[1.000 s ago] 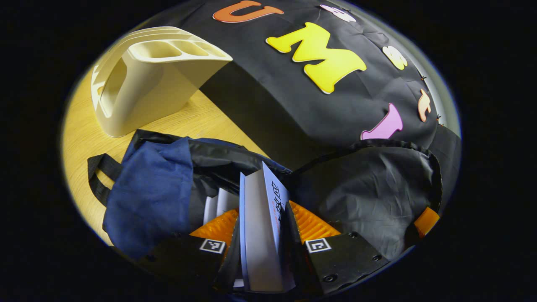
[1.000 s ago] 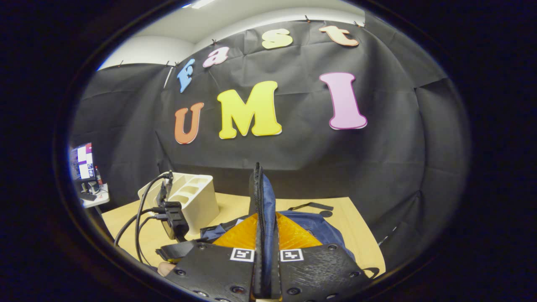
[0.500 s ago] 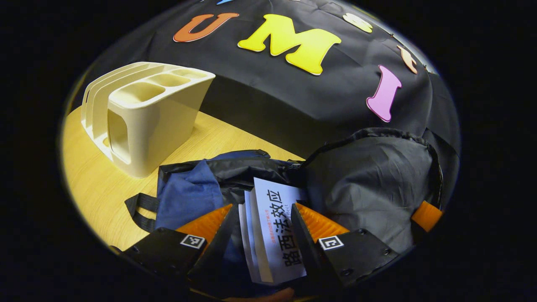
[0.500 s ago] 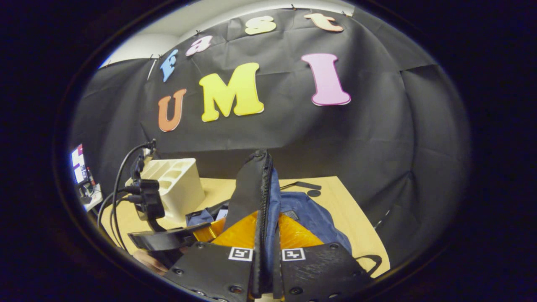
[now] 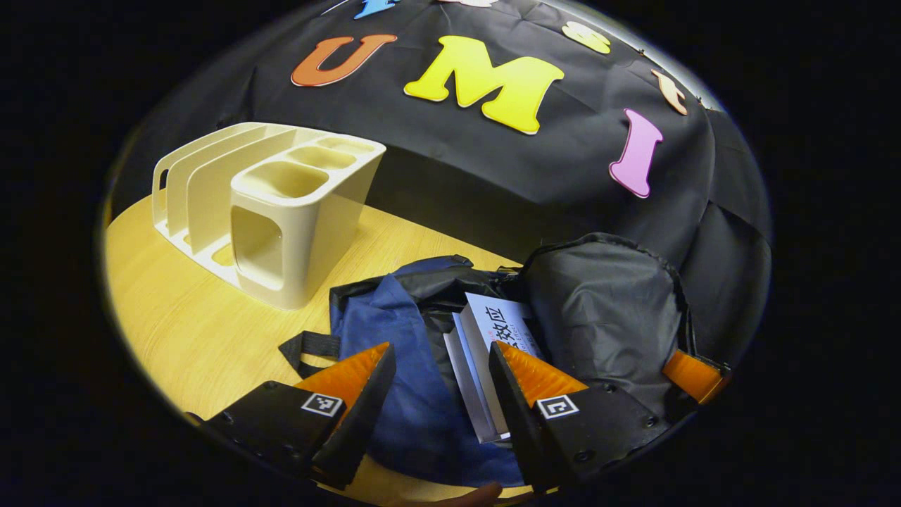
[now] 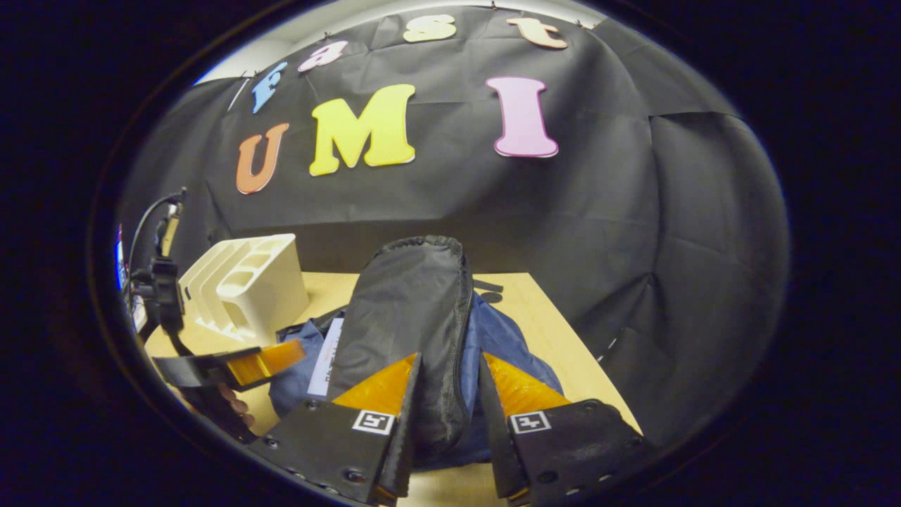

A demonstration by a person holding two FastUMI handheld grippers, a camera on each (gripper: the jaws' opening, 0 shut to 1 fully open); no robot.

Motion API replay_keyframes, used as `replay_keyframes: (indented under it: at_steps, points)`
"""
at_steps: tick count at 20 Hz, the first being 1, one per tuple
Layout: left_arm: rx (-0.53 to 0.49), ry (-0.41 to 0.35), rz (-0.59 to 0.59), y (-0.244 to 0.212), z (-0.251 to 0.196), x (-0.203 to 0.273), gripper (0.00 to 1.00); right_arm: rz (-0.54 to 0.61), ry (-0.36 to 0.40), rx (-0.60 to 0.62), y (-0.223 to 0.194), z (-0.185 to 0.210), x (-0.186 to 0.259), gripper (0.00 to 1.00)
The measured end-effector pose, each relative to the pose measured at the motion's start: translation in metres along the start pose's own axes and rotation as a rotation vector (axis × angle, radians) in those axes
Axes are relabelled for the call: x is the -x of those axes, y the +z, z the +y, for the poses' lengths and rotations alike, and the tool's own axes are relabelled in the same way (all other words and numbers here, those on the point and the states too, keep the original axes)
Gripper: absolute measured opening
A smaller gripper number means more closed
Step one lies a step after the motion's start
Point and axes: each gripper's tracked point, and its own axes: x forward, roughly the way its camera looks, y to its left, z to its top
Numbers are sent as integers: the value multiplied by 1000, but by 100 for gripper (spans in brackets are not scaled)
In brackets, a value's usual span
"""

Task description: Open the schoolbag, grab two books from the bookshelf and put them into the schoolbag.

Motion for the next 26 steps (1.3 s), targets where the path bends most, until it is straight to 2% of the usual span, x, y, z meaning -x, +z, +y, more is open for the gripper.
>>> replay_keyframes:
  at_steps: [3,7,8,16,18,19,20,23,26]
  points:
    - [-6,5,-49,14,17,25,84,3,-25,-8,-8,4,10,47]
    - [-25,48,-76,22,48,53,85,12,-60,-7,-15,7,24,48]
    - [-29,59,-83,25,55,59,84,15,-70,-8,-18,7,28,51]
    - [-73,131,-130,48,111,127,85,-11,-92,19,-28,26,80,49]
    - [-102,162,-155,56,126,147,84,-29,-92,37,-28,33,96,51]
    - [-116,174,-169,62,134,160,84,-40,-90,42,-28,38,104,63]
    - [-133,173,-183,66,135,170,84,-50,-100,48,-26,40,112,57]
    - [-167,153,-210,81,144,201,84,-110,-108,43,-13,45,139,57]
    - [-222,137,-242,97,145,234,84,-230,-99,11,17,52,178,57]
